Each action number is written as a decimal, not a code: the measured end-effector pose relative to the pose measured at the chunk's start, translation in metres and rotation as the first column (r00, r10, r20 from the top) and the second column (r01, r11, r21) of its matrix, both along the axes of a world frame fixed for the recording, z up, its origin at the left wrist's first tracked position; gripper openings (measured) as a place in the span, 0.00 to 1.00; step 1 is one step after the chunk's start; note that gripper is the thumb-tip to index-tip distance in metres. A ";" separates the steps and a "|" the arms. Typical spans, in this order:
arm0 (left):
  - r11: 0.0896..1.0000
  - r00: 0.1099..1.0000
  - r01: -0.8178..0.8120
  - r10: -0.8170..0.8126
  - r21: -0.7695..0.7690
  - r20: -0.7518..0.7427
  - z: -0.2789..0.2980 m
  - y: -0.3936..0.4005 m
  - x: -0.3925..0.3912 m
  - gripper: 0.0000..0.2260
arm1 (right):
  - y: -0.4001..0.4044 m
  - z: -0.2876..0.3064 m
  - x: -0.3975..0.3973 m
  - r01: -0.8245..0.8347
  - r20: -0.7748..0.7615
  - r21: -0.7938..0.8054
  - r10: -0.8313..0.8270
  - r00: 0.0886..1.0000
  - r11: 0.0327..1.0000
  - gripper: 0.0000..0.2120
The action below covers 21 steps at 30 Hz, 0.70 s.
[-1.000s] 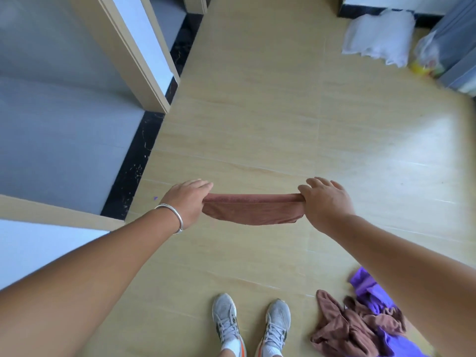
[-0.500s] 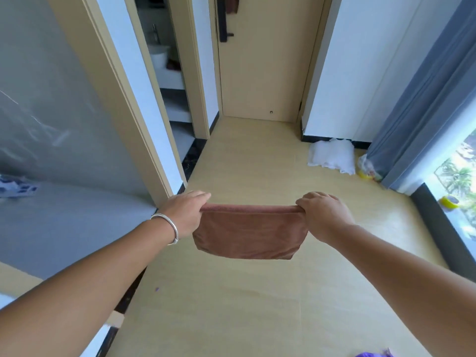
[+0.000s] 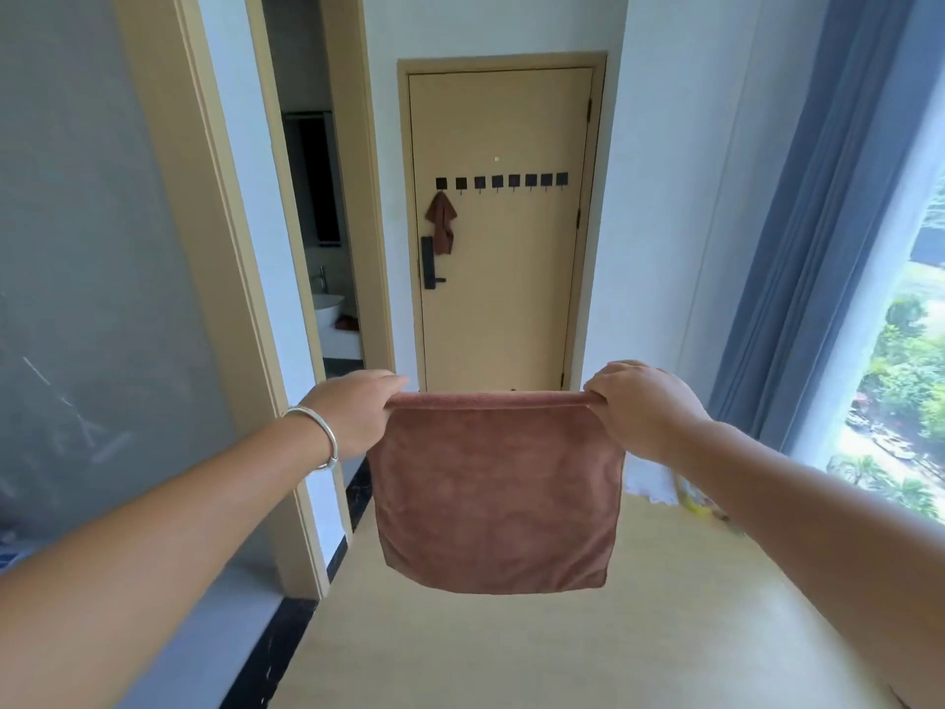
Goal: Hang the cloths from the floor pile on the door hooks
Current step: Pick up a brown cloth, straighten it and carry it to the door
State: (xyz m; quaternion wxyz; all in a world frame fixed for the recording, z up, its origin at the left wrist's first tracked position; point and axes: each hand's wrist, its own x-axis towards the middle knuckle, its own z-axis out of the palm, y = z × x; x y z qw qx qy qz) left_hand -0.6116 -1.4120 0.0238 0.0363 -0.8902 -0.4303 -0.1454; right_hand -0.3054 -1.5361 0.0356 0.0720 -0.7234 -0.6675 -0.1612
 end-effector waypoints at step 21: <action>0.969 0.992 -0.043 0.069 0.242 -0.102 0.156 -0.053 0.042 0.12 | -0.042 0.126 0.043 0.028 -0.021 0.134 -0.025 0.999 0.991 0.16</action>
